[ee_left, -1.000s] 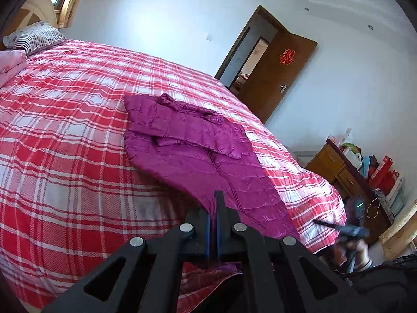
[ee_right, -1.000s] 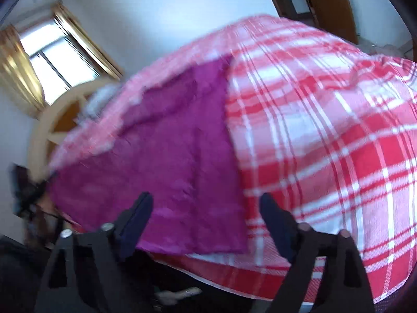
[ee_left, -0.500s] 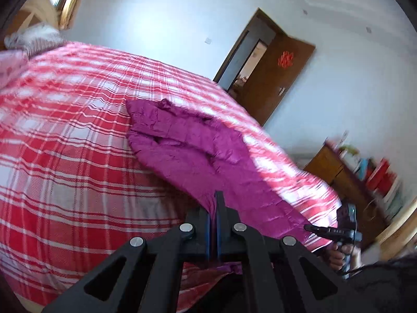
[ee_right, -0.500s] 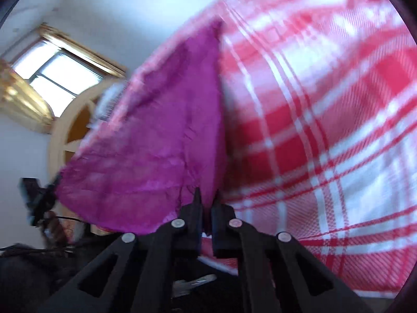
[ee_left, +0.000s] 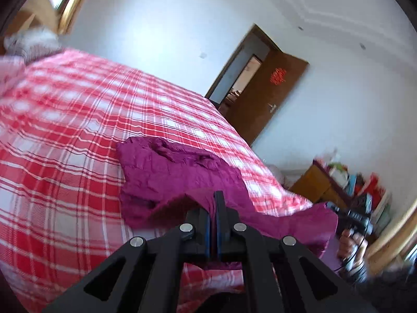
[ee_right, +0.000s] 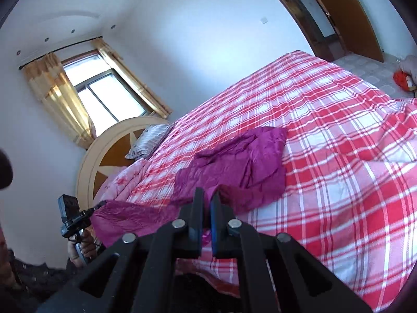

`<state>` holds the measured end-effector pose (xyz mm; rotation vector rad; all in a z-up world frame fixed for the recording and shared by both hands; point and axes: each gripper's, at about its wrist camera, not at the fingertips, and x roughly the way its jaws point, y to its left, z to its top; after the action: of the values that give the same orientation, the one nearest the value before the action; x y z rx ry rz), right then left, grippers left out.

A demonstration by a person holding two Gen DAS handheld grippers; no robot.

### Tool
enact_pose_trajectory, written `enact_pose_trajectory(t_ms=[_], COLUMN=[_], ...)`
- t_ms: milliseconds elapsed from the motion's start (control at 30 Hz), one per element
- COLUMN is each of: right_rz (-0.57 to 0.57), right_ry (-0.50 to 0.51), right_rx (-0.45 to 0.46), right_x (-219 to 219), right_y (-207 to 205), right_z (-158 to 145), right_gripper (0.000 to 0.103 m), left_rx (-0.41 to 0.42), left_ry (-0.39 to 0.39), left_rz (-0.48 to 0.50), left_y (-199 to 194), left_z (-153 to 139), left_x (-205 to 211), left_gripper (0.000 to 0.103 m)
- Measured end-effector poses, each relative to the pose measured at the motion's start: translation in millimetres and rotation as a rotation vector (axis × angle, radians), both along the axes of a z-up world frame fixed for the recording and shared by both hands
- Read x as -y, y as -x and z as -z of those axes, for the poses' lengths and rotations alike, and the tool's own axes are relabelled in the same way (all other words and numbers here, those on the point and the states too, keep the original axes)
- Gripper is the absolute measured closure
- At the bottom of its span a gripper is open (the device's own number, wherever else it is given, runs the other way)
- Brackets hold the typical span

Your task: Fold large clothes

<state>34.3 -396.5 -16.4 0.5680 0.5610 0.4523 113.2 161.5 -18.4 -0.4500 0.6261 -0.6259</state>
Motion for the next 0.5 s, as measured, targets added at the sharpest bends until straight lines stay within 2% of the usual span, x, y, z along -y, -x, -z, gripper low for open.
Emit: enact_pose_trajectory(t_ms=[67,167,267,333,367,433,500], right_rz=[0.008,0.007,0.025,0.047,0.058,0.082,0.092], right_ry=[-0.014,0.001,0.016,0.036,0.037,0.080,0.080], right_rx=[-0.001,-0.015,-0.071,-0.120,-0.142,-0.191,-0.260], right_x=[3.2,1.0,-2.4,-2.4,-0.8,-1.2,1.2], right_y=[-32.8,-90.5,-158.9,-207.1,-225.4,-262.0,-291.7], right_z=[-6.3,-15.6,-13.0,-4.3,2.7,18.7,42.9], right_gripper=[0.096,0.096,0.096,0.096,0.096,0.096,0.096], left_rx=[-0.035,-0.075,-0.135,-0.181,-0.229,-0.289,-0.392], left_ry=[0.052,0.059,0.046,0.009,0.013,-0.008,-0.025], left_rz=[0.023,0.011,-0.001,-0.017,-0.030,-0.025,-0.049], left_y=[-31.7,-84.7,-146.7,-189.3,-213.2,-243.2,-270.6], left_z=[3.3,4.2,13.2,30.0,44.3,67.1,94.2], left_x=[-5.9,-3.9,0.1,2.0,1.9,3.7,5.3], left_gripper=[0.101,0.101,0.101,0.100,0.100,0.100,0.100])
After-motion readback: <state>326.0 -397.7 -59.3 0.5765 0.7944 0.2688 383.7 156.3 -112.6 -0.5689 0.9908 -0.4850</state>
